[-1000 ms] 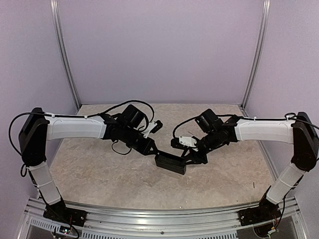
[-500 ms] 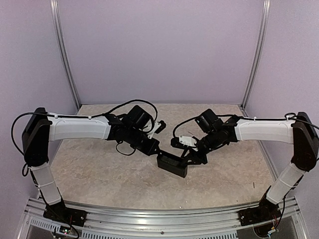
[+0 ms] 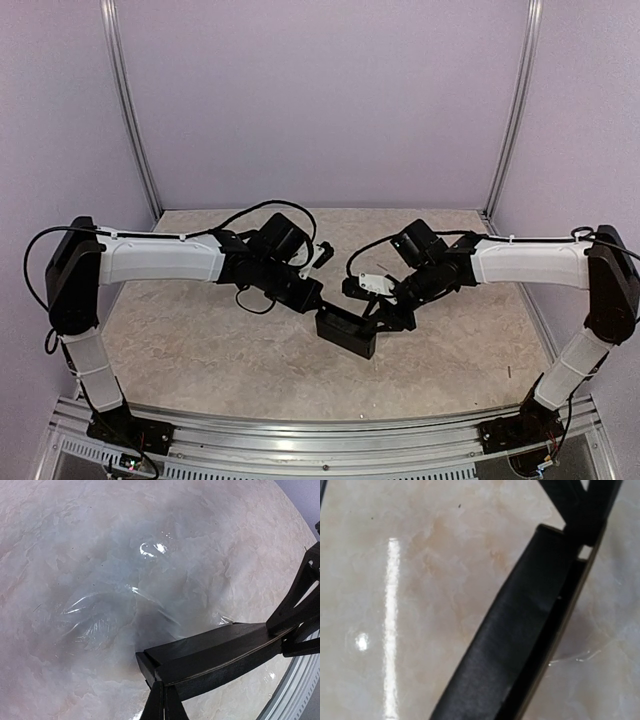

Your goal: Fold the paper box

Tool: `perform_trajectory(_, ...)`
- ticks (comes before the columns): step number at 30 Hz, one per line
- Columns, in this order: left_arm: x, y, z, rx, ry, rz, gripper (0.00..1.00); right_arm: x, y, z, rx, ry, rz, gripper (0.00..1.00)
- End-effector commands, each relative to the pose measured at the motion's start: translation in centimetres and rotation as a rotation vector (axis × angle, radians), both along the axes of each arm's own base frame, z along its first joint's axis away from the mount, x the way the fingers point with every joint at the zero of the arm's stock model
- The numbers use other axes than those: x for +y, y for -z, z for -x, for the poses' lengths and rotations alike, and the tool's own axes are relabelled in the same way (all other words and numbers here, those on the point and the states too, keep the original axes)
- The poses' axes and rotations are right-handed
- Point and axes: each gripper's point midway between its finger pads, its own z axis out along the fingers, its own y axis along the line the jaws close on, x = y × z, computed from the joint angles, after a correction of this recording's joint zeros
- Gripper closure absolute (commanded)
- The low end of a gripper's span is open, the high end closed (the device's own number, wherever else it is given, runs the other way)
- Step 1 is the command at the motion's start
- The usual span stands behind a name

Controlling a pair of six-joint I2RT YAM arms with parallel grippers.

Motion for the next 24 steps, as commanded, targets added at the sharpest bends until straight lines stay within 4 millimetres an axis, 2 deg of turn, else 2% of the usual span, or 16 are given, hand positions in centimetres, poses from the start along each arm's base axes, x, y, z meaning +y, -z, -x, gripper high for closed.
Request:
perform_trajectory(1, -0.1, 2.0, 1.5, 0.045, -0.001, -0.042, 1.00, 0.5, -1.2, 1.3, -0.056, -0.050, -0.021, 0.71)
perform_trajectory(7, 0.0, 3.0, 2.3, 0.043, -0.003, -0.063, 1.00, 0.5, -0.4, 2.4, -0.112, -0.080, 0.018, 0.72)
perform_trajectory(14, 0.7, 3.8, 3.5, 0.015, 0.006, -0.094, 1.00, 0.6, -0.9, 2.7, -0.114, -0.100, 0.014, 0.70)
perform_trajectory(21, 1.4, 4.0, 4.1, -0.019, 0.018, -0.093, 1.00, 0.3, -1.7, 4.7, -0.086, -0.198, -0.014, 0.57)
perform_trajectory(24, 1.3, 4.0, 4.2, -0.025, 0.021, -0.088, 1.00, 0.0, -2.0, 5.0, -0.103, -0.215, -0.018, 0.52)
